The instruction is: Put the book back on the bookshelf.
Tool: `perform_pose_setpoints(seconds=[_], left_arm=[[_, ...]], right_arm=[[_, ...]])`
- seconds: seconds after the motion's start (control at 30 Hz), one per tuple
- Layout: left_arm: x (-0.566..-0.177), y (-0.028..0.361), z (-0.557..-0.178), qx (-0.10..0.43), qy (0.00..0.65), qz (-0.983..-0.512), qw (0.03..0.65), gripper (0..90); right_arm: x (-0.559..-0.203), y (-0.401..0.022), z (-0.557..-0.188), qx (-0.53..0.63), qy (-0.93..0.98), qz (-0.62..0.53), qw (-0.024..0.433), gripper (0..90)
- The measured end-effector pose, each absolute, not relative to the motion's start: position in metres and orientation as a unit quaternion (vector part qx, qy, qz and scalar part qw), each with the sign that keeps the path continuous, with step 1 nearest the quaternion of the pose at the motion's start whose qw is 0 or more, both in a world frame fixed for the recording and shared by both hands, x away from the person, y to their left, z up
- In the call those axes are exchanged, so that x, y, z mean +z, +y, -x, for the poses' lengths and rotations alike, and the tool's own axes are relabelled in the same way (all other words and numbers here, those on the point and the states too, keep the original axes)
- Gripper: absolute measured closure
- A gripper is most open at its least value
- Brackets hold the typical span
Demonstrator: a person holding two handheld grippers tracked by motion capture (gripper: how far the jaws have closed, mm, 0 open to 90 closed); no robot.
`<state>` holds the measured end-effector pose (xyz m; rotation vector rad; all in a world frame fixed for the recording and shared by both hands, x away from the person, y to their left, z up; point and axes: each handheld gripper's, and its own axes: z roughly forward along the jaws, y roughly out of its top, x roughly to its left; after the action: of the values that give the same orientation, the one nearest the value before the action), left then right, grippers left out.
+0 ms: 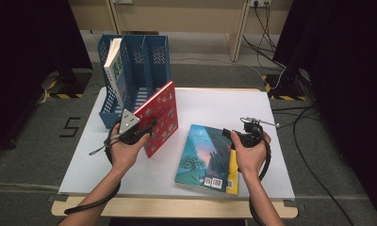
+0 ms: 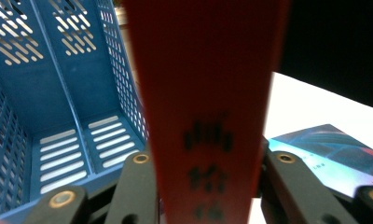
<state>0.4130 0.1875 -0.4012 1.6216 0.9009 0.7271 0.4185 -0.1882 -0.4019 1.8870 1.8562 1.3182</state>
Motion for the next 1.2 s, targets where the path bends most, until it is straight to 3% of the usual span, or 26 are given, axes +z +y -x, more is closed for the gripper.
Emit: perform_pose_setpoints(seconds=[0.6,1.2], left_arm=[[-0.396,0.181,-0.418,0.3,0.369,-0.67,0.57,78.1],[-0.385,0.175,-0.418,0.291,0.364,-0.678,0.568,79.2]], right_arm=[[-0.406,-0.191,-0.419,0.441,0.625,-0.638,0.093,54.2],[-0.409,-0.193,-0.418,0.443,0.625,-0.635,0.095,54.0]])
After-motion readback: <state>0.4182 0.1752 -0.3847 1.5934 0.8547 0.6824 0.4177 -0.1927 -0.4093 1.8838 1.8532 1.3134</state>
